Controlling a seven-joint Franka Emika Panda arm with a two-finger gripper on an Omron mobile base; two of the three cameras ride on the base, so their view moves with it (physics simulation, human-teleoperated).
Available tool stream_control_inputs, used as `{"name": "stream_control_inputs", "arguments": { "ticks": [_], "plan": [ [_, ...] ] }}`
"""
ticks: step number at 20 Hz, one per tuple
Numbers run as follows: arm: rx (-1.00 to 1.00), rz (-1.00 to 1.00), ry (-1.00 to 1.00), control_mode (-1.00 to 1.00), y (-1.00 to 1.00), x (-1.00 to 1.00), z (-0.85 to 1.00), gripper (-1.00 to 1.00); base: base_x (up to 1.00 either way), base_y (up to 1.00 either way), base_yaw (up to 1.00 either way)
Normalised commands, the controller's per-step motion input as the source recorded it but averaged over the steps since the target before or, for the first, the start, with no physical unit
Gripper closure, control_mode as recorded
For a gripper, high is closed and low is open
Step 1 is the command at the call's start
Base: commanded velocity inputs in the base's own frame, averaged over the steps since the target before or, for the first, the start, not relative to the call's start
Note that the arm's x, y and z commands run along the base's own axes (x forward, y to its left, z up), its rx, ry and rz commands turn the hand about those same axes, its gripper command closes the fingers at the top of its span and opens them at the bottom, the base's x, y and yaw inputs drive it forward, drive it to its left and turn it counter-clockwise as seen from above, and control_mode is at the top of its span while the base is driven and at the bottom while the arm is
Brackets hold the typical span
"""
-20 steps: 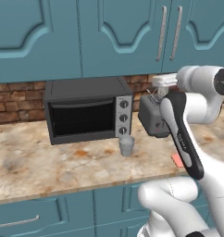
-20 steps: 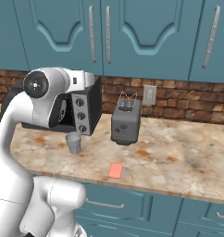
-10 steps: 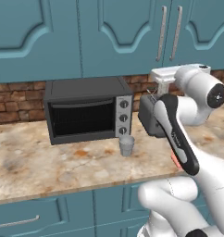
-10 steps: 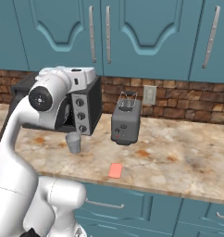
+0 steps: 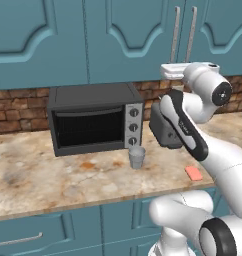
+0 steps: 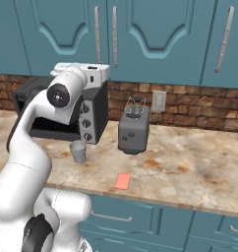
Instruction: Pick the pan from the cabinet and place it on the stove. Then turn on the stove burner for the pan.
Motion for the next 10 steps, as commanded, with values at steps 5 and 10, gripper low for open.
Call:
{"name": "stream_control_inputs", "arguments": {
  "ticks": [5, 10],
  "plan": [
    [0.0, 0.0, -0.17, -1.0, -0.06, 0.27, 0.0, -1.0, 0.0, 0.0, 0.0],
    [0.0, 0.0, -0.14, -1.0, 0.0, 0.28, 0.05, -1.0, 0.0, 0.0, 0.0]
  ]
}}
